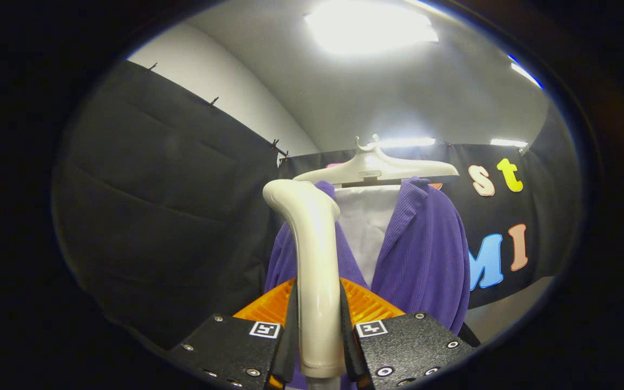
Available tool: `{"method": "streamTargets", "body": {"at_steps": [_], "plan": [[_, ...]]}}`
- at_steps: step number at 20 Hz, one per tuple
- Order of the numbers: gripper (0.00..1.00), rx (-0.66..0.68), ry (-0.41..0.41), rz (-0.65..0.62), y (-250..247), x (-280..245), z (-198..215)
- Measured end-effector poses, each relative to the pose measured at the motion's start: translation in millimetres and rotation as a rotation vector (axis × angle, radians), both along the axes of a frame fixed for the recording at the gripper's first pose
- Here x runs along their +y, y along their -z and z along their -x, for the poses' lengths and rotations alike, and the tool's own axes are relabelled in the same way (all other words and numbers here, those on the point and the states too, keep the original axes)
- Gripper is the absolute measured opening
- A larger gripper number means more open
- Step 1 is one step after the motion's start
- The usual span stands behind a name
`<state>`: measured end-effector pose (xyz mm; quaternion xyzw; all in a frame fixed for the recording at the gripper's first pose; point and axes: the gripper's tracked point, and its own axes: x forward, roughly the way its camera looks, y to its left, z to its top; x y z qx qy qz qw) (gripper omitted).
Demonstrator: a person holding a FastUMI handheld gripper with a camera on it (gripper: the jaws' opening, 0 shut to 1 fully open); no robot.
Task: Iron the clothes twice with a garment steamer, once on the left side and once on the right side.
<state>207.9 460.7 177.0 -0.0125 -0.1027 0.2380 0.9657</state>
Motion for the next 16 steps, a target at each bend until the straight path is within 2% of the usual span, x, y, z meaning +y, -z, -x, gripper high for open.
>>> {"method": "streamTargets", "body": {"at_steps": [11, 16], "plan": [[0.36, 0.150, 0.036, 0.062, 87.8, -13.2, -3.8], [0.36, 0.200, 0.013, 0.110, 128.2, -18.8, 7.5]]}}
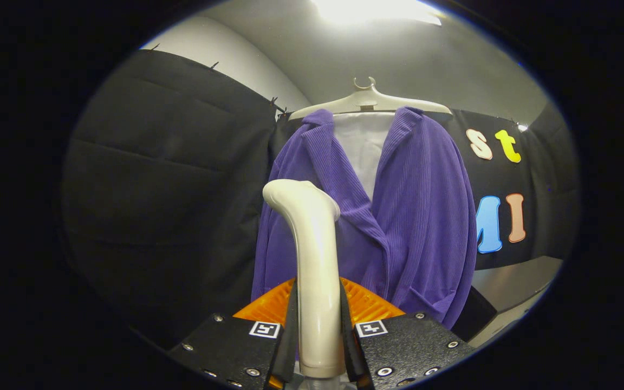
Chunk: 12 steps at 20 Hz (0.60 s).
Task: Iron the clothes twice with a garment steamer, once on the left side and once on the right side.
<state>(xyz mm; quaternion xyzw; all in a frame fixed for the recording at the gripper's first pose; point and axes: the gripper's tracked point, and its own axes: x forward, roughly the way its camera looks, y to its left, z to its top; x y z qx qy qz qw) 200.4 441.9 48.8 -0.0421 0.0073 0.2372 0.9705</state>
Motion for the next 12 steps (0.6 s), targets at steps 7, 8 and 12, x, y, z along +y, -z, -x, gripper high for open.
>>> {"method": "streamTargets", "body": {"at_steps": [7, 8, 12], "plan": [[0.36, 0.109, -0.018, 0.060, 68.4, -13.3, 15.3], [0.36, 0.113, -0.020, 0.065, 73.3, -14.1, 18.2], [0.36, 0.146, -0.034, 0.085, 96.2, -19.0, 26.2]]}}
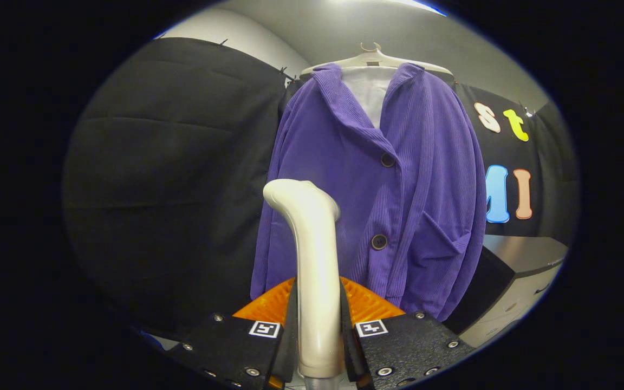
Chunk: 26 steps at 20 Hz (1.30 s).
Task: Iron the clothes twice with a garment steamer, once on the left side and once on the right side.
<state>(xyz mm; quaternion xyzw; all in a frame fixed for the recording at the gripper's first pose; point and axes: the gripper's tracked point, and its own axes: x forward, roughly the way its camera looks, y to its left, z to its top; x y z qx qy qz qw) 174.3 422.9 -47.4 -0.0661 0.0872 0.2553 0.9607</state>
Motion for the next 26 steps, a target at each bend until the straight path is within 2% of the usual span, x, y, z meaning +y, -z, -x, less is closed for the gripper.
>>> {"method": "streamTargets", "body": {"at_steps": [16, 26], "plan": [[0.36, 0.124, -0.028, 0.102, 93.3, -25.0, 35.8], [0.37, 0.281, -0.028, 0.139, 145.6, -45.5, 71.8]]}}
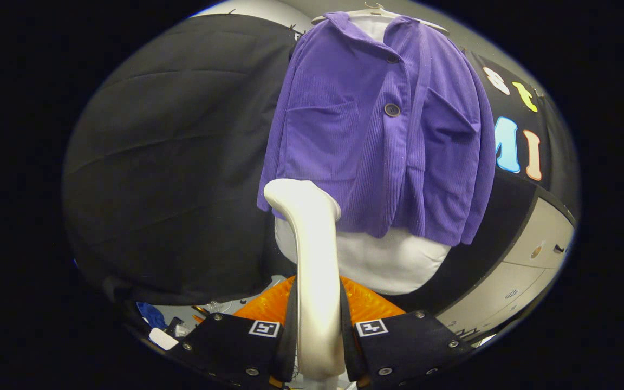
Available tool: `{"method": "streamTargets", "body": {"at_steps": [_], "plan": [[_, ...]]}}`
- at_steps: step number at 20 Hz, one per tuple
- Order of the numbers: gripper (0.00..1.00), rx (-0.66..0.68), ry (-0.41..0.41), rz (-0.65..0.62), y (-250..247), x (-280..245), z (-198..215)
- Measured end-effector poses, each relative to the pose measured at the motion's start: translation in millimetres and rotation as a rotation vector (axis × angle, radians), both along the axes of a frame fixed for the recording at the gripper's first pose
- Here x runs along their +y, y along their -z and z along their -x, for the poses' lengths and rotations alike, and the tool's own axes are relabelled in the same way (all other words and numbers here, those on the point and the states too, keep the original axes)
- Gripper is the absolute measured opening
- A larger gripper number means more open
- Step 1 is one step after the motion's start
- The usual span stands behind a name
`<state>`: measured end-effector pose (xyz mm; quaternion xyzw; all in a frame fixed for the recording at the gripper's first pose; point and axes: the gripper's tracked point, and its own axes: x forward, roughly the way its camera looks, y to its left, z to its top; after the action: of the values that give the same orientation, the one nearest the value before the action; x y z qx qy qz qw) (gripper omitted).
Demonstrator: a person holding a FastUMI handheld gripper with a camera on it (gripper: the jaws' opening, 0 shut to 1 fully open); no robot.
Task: Iron the clothes twice with a garment steamer, once on the left side and once on the right side.
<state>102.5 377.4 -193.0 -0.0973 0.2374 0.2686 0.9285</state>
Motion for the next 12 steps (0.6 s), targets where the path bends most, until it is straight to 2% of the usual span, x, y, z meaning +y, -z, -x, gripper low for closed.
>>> {"method": "streamTargets", "body": {"at_steps": [6, 12], "plan": [[0.36, -0.043, -0.023, -0.080, -50.4, -39.4, 52.3], [0.36, -0.144, 0.019, -0.168, -122.0, -127.9, 78.2]]}}
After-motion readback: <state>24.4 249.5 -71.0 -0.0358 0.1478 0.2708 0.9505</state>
